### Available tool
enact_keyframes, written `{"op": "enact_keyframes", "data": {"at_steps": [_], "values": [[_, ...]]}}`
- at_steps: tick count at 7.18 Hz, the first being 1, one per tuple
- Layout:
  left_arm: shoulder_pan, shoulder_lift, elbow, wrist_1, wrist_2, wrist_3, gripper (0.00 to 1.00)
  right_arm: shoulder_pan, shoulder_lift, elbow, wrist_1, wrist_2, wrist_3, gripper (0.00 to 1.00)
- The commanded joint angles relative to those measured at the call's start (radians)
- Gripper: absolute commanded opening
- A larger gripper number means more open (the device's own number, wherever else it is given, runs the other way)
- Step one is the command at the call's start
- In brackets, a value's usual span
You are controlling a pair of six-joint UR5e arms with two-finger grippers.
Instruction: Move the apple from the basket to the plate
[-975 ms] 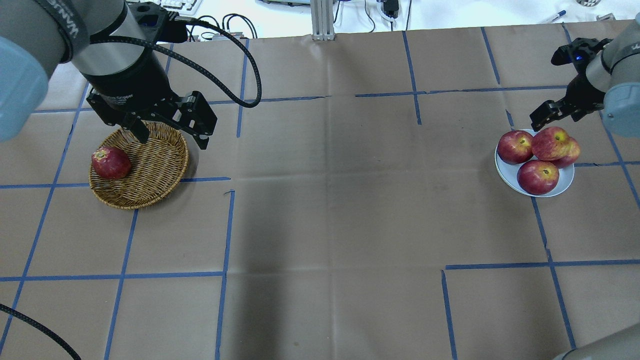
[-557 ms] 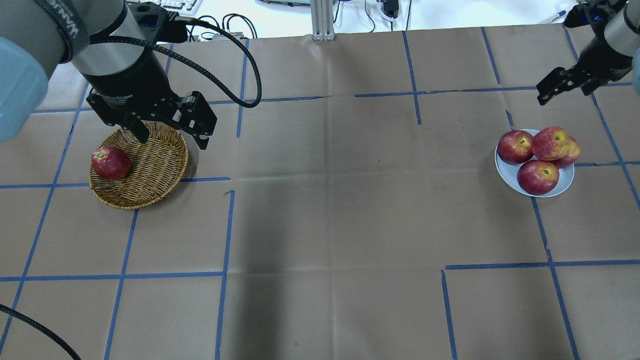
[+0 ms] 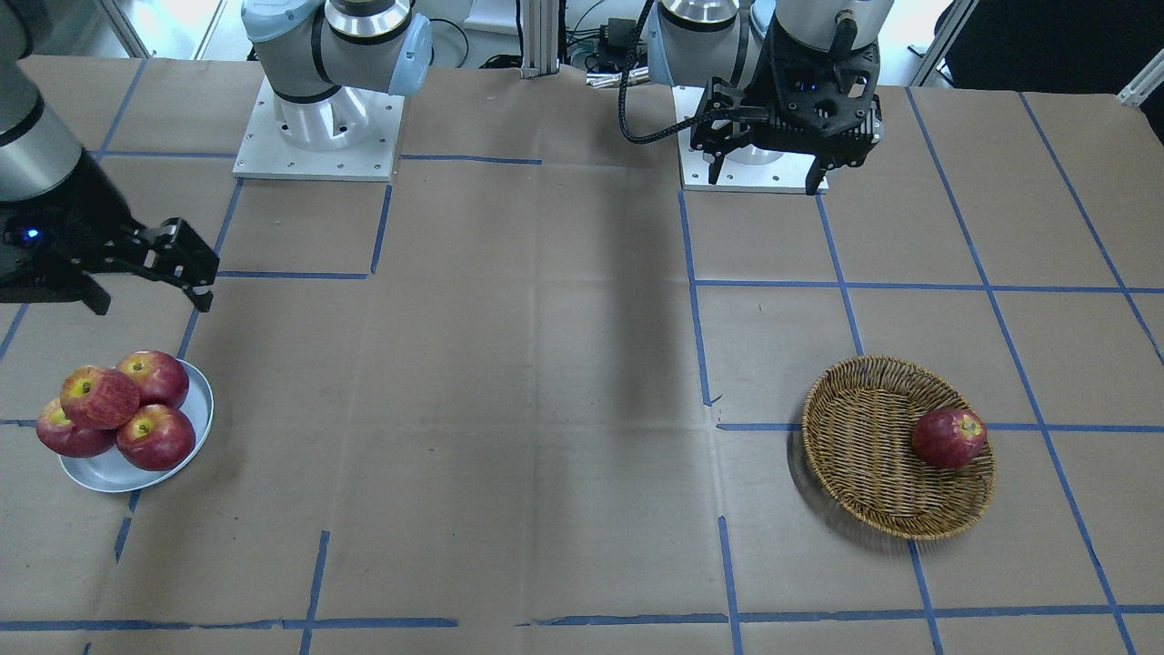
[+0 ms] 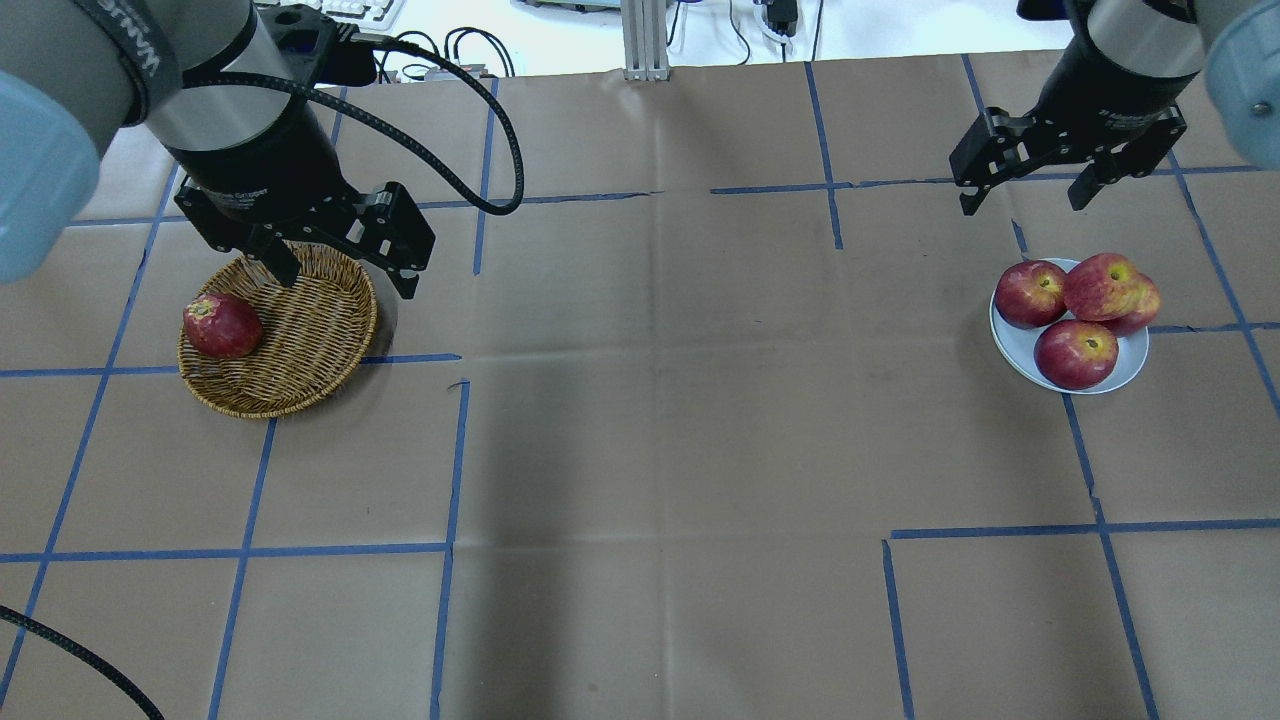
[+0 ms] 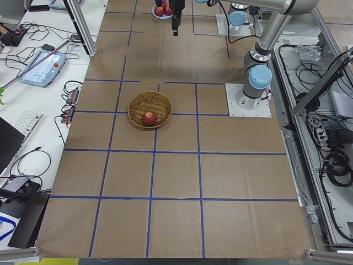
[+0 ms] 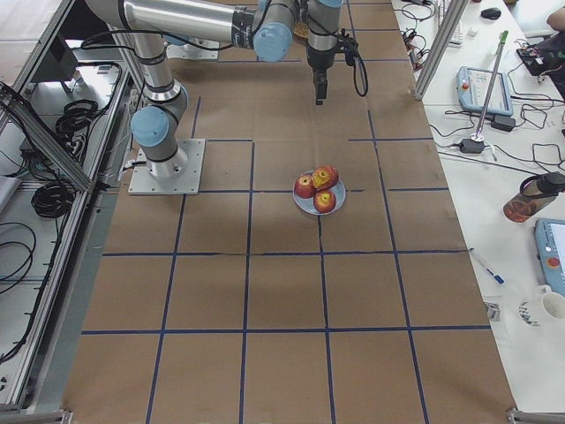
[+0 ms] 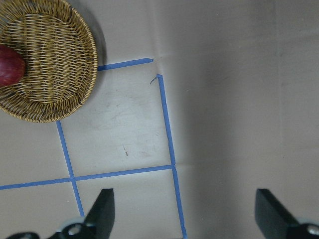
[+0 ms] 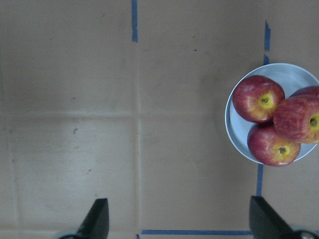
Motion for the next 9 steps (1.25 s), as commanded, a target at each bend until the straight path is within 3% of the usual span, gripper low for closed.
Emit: {"op": "enact_keyframes", "data": {"at_steps": [1, 9], "values": [[0.0, 0.001, 0.0, 0.0, 0.001, 0.001, 0.99, 0.104, -0.015, 0.005, 0.028, -0.002, 0.14, 1.0], [-0.001, 0.001, 0.0, 0.0, 0.001, 0.0, 0.99, 0.107, -0.02, 0.009, 0.028, -0.002, 0.13, 1.0]]}}
